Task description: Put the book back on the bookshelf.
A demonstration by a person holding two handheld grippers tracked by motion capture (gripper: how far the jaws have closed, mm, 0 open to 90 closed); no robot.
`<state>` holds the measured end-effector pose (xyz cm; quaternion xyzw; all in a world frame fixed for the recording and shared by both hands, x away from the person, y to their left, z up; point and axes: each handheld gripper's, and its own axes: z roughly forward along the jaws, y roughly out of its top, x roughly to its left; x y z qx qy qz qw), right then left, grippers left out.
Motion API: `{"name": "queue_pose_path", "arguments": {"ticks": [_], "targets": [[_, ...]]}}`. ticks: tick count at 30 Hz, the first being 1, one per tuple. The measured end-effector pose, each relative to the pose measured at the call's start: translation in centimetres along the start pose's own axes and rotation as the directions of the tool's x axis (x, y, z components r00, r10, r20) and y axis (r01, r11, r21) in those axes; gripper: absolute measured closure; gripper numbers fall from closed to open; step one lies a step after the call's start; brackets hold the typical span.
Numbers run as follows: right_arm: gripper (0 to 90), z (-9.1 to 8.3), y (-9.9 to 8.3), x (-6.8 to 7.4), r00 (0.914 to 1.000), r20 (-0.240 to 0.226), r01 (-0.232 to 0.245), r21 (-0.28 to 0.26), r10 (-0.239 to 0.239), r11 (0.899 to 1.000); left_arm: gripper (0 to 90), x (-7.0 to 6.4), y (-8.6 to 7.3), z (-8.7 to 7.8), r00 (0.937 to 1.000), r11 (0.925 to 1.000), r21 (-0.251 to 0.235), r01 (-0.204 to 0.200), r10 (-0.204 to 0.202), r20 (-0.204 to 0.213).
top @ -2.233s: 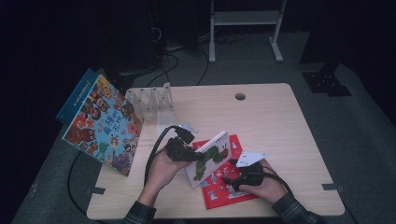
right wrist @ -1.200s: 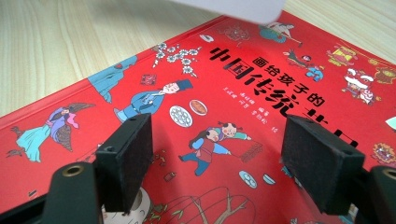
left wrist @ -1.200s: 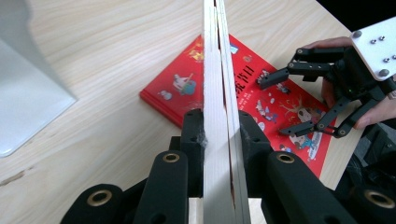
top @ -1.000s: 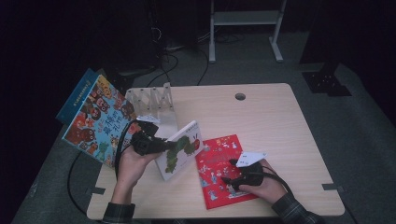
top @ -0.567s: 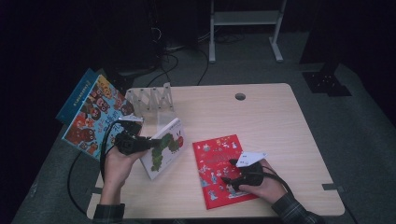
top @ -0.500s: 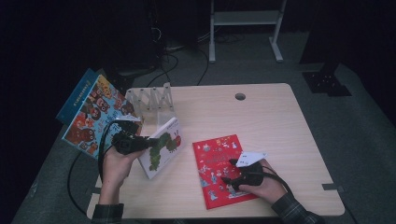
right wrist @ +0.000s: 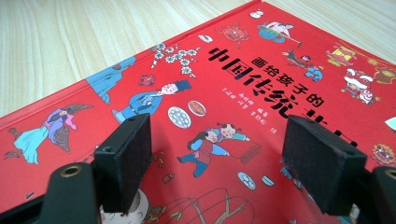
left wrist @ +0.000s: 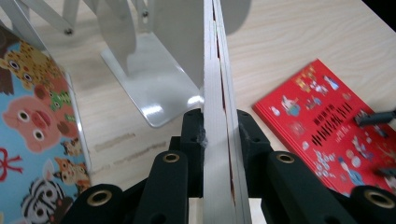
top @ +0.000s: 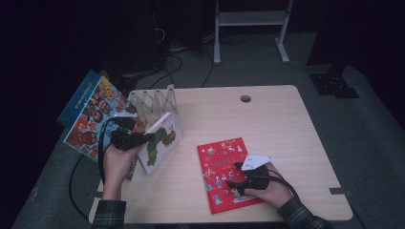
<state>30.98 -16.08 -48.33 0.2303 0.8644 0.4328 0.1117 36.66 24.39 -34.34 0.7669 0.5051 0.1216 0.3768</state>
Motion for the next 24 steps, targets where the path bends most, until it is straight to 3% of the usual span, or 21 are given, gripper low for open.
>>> {"name": "queue_pose_path", "arguments": {"ticks": [14, 24], "targets": [[22.9, 0.0, 0.0, 0.0, 1.0000, -0.001, -0.004, 0.001, 0.004, 1.000, 75.9, 0.8, 1.4, 3.4, 0.9981, 0.9983, -0.056, -0.012, 0.009, -0.060], [22.9, 0.0, 0.0, 0.0, 1.0000, -0.001, -0.001, 0.000, 0.001, 1.000, 75.9, 1.4, 2.4, 5.5, 0.9958, 0.9979, -0.065, -0.003, -0.003, -0.092]]}}
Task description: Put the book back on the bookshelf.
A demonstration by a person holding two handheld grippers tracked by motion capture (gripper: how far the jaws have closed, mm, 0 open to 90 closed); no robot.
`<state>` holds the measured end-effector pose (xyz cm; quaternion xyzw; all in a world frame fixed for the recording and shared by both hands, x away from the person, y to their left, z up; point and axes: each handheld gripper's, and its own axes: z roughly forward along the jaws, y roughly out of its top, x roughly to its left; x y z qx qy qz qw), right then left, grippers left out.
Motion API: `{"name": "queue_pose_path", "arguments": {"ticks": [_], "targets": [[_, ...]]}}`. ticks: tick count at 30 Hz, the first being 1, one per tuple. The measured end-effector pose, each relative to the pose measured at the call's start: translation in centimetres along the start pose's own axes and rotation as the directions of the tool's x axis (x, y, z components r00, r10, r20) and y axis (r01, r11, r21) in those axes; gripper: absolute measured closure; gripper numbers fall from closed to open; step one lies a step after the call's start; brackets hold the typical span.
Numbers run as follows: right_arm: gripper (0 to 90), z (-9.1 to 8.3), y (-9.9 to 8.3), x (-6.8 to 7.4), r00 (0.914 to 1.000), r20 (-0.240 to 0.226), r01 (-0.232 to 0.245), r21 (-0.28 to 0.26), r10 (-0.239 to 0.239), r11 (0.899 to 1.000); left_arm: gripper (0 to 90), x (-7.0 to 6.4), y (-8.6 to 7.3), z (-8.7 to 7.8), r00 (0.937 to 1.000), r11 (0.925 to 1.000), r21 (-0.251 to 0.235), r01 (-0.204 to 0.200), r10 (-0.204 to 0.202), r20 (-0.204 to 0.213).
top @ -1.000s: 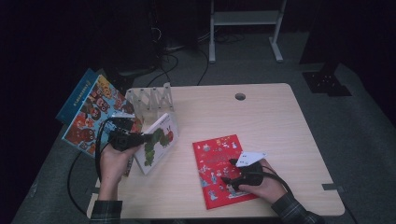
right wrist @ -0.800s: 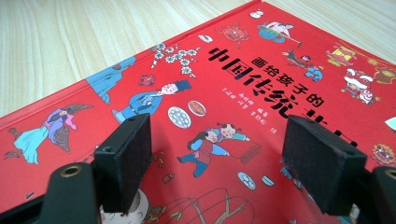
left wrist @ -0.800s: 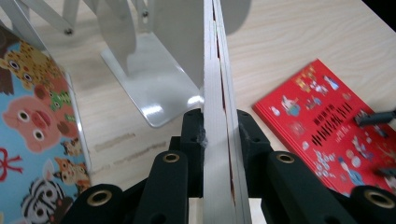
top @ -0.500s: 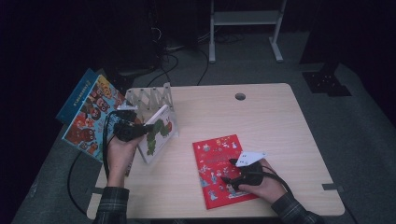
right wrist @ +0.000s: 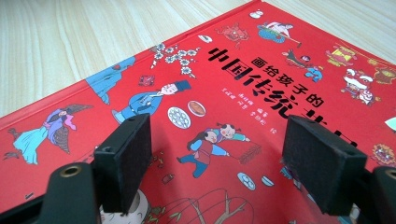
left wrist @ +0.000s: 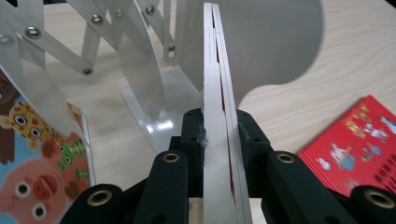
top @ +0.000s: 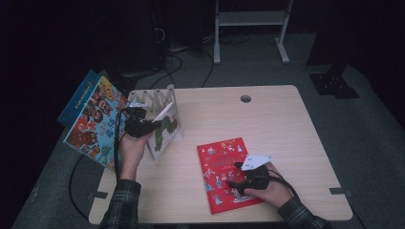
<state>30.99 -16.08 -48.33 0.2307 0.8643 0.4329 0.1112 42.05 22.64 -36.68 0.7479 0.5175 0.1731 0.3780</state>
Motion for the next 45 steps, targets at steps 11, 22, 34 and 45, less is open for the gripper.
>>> {"name": "queue_pose_path", "arguments": {"ticks": [11, 22, 34, 45], "targets": [[22.9, 0.0, 0.0, 0.0, 1.0000, 0.000, -0.001, 0.000, 0.001, 1.000, 75.9, 0.1, 0.7, 1.4, 0.9994, 0.9993, -0.035, 0.011, -0.012, -0.032], [22.9, 0.0, 0.0, 0.0, 1.0000, 0.000, 0.000, 0.000, 0.000, 1.000, 75.3, 0.7, -0.6, 1.9, 0.9992, 0.9993, -0.014, 0.034, -0.034, -0.021], [22.9, 0.0, 0.0, 0.0, 1.0000, 0.000, -0.002, 0.000, 0.002, 1.000, 46.3, 0.3, -1.7, 0.9, 0.9992, 0.9996, 0.017, -0.022, 0.023, -0.033], [22.9, 0.0, 0.0, 0.0, 1.0000, 0.001, -0.001, 0.001, 0.001, 1.000, 37.1, 0.3, -4.1, -0.9, 0.9978, 0.9978, 0.043, -0.050, 0.052, -0.040]]}}
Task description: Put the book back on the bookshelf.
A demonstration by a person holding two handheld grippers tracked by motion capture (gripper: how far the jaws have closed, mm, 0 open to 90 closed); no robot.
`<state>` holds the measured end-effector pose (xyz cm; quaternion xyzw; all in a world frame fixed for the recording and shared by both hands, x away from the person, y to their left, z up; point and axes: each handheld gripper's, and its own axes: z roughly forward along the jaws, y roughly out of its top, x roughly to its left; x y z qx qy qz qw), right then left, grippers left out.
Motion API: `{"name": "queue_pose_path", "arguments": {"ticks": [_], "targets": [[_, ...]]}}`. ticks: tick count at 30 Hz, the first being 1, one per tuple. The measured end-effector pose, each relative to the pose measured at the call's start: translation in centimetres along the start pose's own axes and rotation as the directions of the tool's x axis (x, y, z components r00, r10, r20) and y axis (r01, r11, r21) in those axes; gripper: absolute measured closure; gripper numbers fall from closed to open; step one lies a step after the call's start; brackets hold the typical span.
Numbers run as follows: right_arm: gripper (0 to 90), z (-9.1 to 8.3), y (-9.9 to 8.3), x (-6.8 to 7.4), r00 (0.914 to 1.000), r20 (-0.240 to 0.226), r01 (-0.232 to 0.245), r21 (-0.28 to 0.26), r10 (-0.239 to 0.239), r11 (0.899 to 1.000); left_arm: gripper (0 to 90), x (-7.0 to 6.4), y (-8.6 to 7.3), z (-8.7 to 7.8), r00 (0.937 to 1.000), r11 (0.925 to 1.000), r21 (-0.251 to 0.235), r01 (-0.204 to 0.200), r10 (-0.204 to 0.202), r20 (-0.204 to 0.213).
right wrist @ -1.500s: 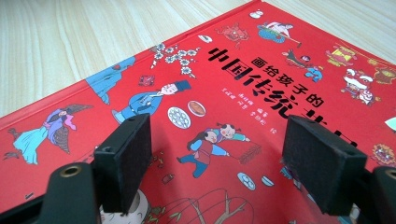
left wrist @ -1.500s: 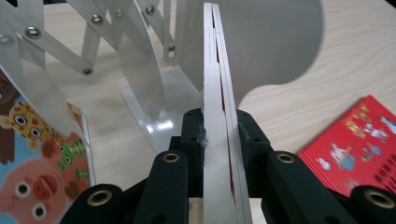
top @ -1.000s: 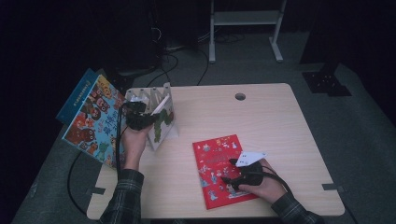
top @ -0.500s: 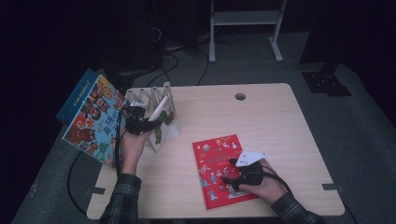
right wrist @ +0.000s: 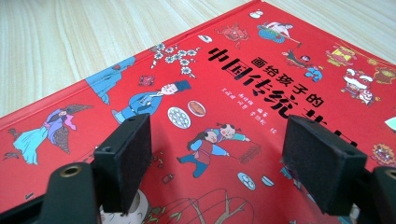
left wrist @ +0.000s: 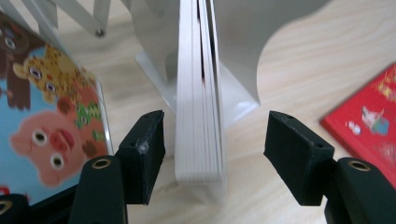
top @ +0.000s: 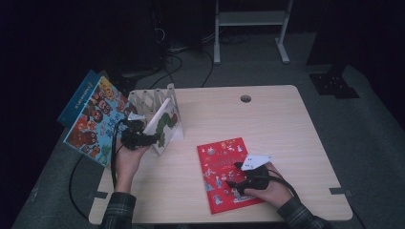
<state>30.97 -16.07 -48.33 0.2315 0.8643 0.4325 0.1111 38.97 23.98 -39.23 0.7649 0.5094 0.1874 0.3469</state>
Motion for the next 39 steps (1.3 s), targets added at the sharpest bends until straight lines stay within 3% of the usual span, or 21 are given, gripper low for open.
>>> {"name": "queue_pose_path", "arguments": {"ticks": [6, 14, 26, 30, 39], "targets": [[22.9, 0.0, 0.0, 0.0, 1.0000, 0.000, 0.000, 0.000, 0.000, 1.000, 36.8, -0.3, -1.3, -0.7, 0.9995, 0.9989, 0.034, -0.031, 0.031, 0.006], [22.9, 0.0, 0.0, 0.0, 1.0000, 0.000, 0.001, 0.000, -0.001, 1.000, 52.1, -0.1, -2.5, -1.0, 0.9991, 0.9979, 0.050, -0.042, 0.042, 0.007], [22.9, 0.0, 0.0, 0.0, 1.0000, 0.000, 0.000, -0.001, 0.000, 1.000, 70.9, 0.1, -2.8, 0.3, 0.9990, 0.9956, 0.083, -0.045, 0.044, 0.005], [22.9, 0.0, 0.0, 0.0, 1.0000, 0.000, 0.000, -0.001, 0.000, 1.000, 73.7, 0.1, -2.7, 0.3, 0.9994, 0.9967, 0.080, -0.013, 0.011, 0.034], [22.9, 0.0, 0.0, 0.0, 1.0000, -0.001, 0.000, -0.001, 0.000, 1.000, 74.6, -0.8, -2.0, 0.4, 0.9998, 0.9953, 0.096, 0.003, -0.005, 0.020]]}}
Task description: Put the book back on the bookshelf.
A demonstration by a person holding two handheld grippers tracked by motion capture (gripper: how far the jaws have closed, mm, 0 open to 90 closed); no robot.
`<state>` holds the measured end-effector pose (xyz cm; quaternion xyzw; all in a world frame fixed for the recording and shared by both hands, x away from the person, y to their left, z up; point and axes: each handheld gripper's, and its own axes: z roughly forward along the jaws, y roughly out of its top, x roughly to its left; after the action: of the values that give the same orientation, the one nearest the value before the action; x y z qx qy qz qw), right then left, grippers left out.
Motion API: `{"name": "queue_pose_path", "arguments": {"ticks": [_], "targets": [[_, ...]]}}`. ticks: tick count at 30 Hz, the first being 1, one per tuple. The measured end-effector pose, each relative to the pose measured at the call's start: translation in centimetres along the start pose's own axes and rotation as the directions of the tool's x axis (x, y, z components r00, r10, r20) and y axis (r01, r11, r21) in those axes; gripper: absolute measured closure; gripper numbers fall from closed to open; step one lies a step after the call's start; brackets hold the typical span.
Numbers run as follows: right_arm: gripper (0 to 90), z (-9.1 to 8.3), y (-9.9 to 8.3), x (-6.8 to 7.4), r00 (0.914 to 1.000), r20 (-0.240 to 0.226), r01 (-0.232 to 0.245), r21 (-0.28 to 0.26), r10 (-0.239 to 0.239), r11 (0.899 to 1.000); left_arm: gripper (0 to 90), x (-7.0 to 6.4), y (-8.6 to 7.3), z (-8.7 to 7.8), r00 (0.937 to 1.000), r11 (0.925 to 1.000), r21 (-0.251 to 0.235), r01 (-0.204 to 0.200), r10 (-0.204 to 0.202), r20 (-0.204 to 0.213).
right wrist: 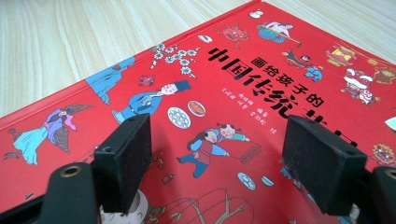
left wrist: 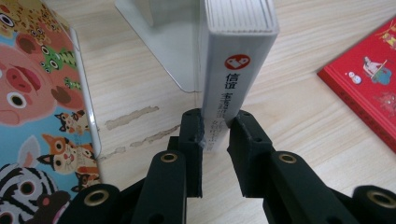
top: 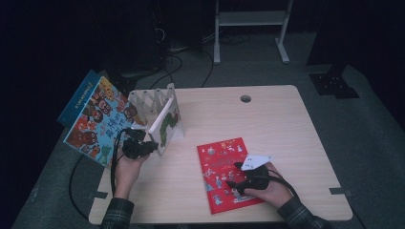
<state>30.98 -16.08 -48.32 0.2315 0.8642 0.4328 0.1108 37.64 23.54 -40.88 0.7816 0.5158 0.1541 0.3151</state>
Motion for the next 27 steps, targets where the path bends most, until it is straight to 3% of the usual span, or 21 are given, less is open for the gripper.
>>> {"name": "queue_pose_path", "arguments": {"ticks": [11, 27], "targets": [[22.9, 0.0, 0.0, 0.0, 1.0000, 0.000, 0.001, 0.000, -0.001, 1.000, 73.4, -2.1, 1.3, 0.7, 0.9999, 1.0000, 0.003, -0.001, 0.001, 0.017], [22.8, 0.0, 0.0, 0.0, 1.0000, -0.001, 0.001, 0.001, -0.001, 1.000, 69.9, -5.6, 3.0, 3.4, 0.9952, 0.9970, 0.020, -0.075, 0.074, 0.064]]}}
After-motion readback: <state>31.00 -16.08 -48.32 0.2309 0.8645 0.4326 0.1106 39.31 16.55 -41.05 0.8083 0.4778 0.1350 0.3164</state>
